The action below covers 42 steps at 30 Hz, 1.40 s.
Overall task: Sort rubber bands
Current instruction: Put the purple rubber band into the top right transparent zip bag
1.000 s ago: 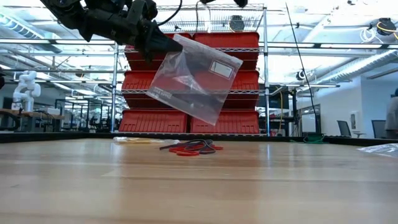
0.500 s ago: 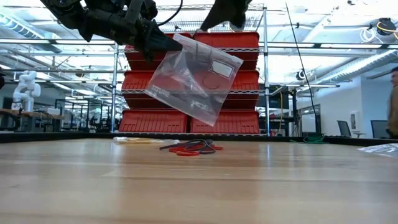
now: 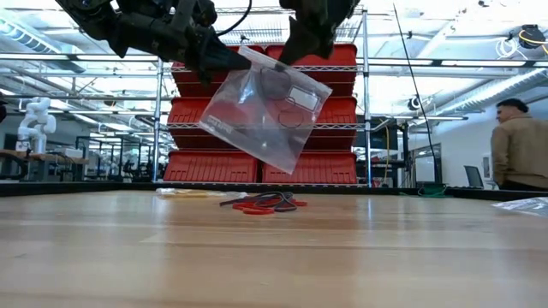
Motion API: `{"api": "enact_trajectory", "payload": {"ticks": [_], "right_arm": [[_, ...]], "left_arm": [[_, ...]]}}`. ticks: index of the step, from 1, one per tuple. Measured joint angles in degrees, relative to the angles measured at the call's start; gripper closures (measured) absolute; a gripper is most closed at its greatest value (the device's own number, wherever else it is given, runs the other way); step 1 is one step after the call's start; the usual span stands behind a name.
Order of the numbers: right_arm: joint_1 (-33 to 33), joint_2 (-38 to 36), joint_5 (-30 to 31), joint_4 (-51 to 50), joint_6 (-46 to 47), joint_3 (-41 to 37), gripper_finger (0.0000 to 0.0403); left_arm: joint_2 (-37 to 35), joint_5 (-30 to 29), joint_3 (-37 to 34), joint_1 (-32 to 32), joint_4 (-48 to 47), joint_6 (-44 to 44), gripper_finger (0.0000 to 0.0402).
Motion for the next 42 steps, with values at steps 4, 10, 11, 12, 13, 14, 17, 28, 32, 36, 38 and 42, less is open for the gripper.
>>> {"api": "enact_trajectory", "payload": {"ticks": [4, 10, 11, 12, 13, 14, 17, 28, 32, 36, 38, 42], "right_arm": [[-0.89, 0.00, -0.43, 0.18, 0.11, 0.00, 0.0382], [-0.59, -0.23, -0.71, -0.08, 0.38, 0.00, 0.0312], [-0.59, -0.56, -0.71, -0.56, 0.63, 0.00, 0.0299], [-0.63, -1.07, -0.67, -0.75, 0.91, 0.00, 0.0287], [-0.67, -1.83, -0.63, -0.87, 1.25, 0.00, 0.0276], [-0.67, -2.67, -0.54, -1.26, 1.58, 0.00, 0.0267], [-0.66, -5.84, -0.41, -2.25, 1.68, 0.00, 0.0250], [0.51, -14.22, 0.38, -10.61, 6.41, -7.07, 0.0266], [1.62, -14.93, -8.90, 4.79, 9.35, -19.73, 0.0272], [2.38, -12.80, -12.25, 22.11, 11.50, -30.84, 0.0273], [2.70, -10.01, -12.11, 25.40, 11.70, -33.33, 0.0273], [2.03, -3.64, -12.21, 29.32, 19.16, -33.75, 0.0273]], "left_arm": [[0.00, 0.19, 0.00, 0.00, 0.00, 0.00, 0.0401], [0.00, 0.19, 0.00, 0.11, 0.00, 0.04, 0.0401], [0.00, 0.18, 0.00, 0.11, 0.00, 0.07, 0.0401], [0.00, 0.14, 0.00, 0.11, -0.02, 0.24, 0.0401], [0.00, -0.03, 0.00, 0.11, -0.02, 0.46, 0.0401], [0.00, -0.24, 0.00, 0.11, -0.11, 0.52, 0.0401], [0.00, -0.47, 0.00, 0.53, -0.76, 0.55, 0.0401], [-0.02, -0.75, 0.00, 5.26, -2.37, 0.07, 0.0401], [-0.02, -0.73, 0.00, 6.56, -2.34, 0.04, 0.0401], [-0.02, -0.28, 0.02, 7.75, -1.67, -0.04, 0.0401], [-0.02, -0.01, 0.02, 8.28, -1.45, -0.09, 0.0401], [-0.02, 0.14, 0.02, 9.07, -1.46, -0.53, 0.0401]]}}
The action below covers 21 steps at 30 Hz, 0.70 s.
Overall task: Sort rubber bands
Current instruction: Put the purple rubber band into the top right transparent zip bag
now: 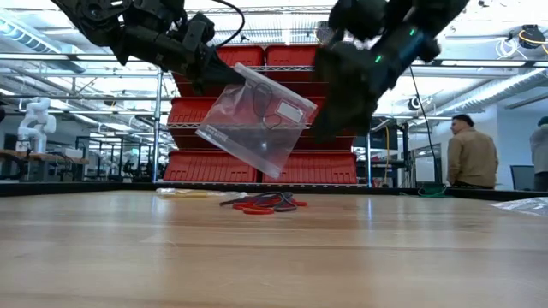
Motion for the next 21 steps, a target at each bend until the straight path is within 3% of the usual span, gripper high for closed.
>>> {"api": "enact_trajectory", "payload": {"ticks": [6, 21], "right_arm": [[-1.98, 7.28, 1.09, 4.82, 9.80, 1.24, 0.0273], [-1.52, 19.41, 4.37, -0.63, 12.00, 10.43, 0.0274]], "left_arm": [[0.00, 0.03, 0.00, 0.80, 0.00, -0.91, 0.0401], [0.00, 0.11, 0.00, 0.81, -0.82, 0.49, 0.0401]]}}
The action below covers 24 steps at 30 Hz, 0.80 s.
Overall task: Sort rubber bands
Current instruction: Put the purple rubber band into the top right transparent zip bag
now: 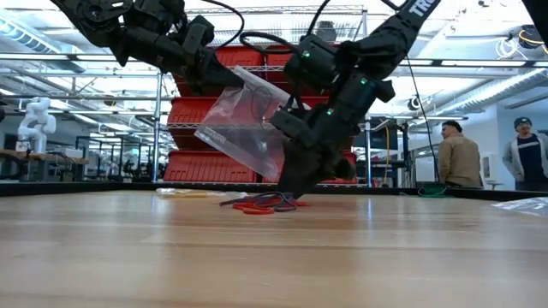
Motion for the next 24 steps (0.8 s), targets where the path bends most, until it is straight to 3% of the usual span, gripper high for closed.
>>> {"api": "enact_trajectory", "payload": {"ticks": [4, 9, 14, 19, 24], "right_arm": [[0.04, 0.45, 1.30, -1.69, -0.02, 0.43, 0.0302], [0.31, 0.49, 2.26, -2.39, -2.50, 0.33, 0.0389], [0.57, -0.81, 1.81, -3.53, -3.34, 0.14, 0.0399], [1.01, -6.58, 1.43, -6.07, -5.39, -0.03, 0.0402], [1.12, -12.22, 5.35, -10.91, -7.07, -0.07, 0.0402]], "left_arm": [[0.00, 0.07, 0.00, 0.00, -0.21, 0.02, 0.0401], [0.00, 0.15, 0.02, 0.00, -0.28, 0.08, 0.0401], [0.00, 0.15, 0.02, 0.00, -0.25, 0.11, 0.0401], [0.00, 0.17, 0.02, 0.00, -0.02, 0.09, 0.0401], [0.00, 0.16, 0.02, 0.00, 0.01, 0.09, 0.0401]]}}
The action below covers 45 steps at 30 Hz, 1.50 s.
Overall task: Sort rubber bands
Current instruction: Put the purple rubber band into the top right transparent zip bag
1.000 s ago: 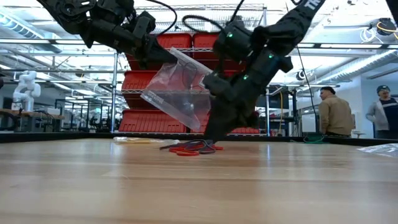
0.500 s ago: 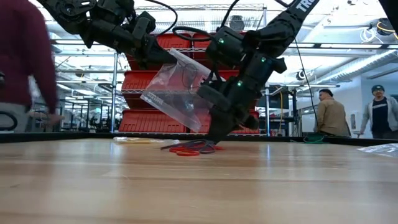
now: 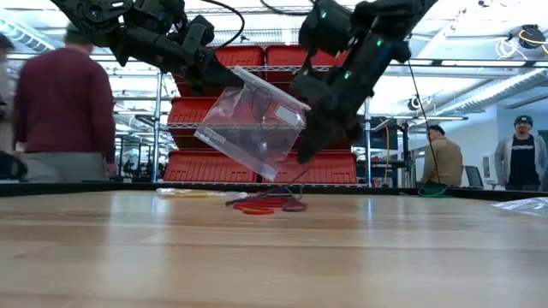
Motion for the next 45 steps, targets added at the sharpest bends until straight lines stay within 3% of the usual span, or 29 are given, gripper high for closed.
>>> {"api": "enact_trajectory", "payload": {"ticks": [11, 25, 36, 45], "right_arm": [[0.79, -10.47, 3.19, -1.89, -6.61, 3.92, 0.0403], [2.17, -11.07, 7.18, -12.79, -20.61, 23.20, 0.0403], [1.98, -11.07, 8.05, -14.19, -28.58, 29.68, 0.0403], [1.55, -11.09, 8.52, -15.13, -30.02, 29.99, 0.0403]], "left_arm": [[0.00, 0.01, 0.00, -0.02, 0.28, -0.13, 0.0401], [0.00, 2.85, 0.00, -0.35, 0.27, -0.32, 0.0401], [0.00, 5.17, 0.00, -2.37, 0.28, -0.55, 0.0401], [0.00, 5.19, 0.00, -3.04, 0.85, -1.51, 0.0401]]}}
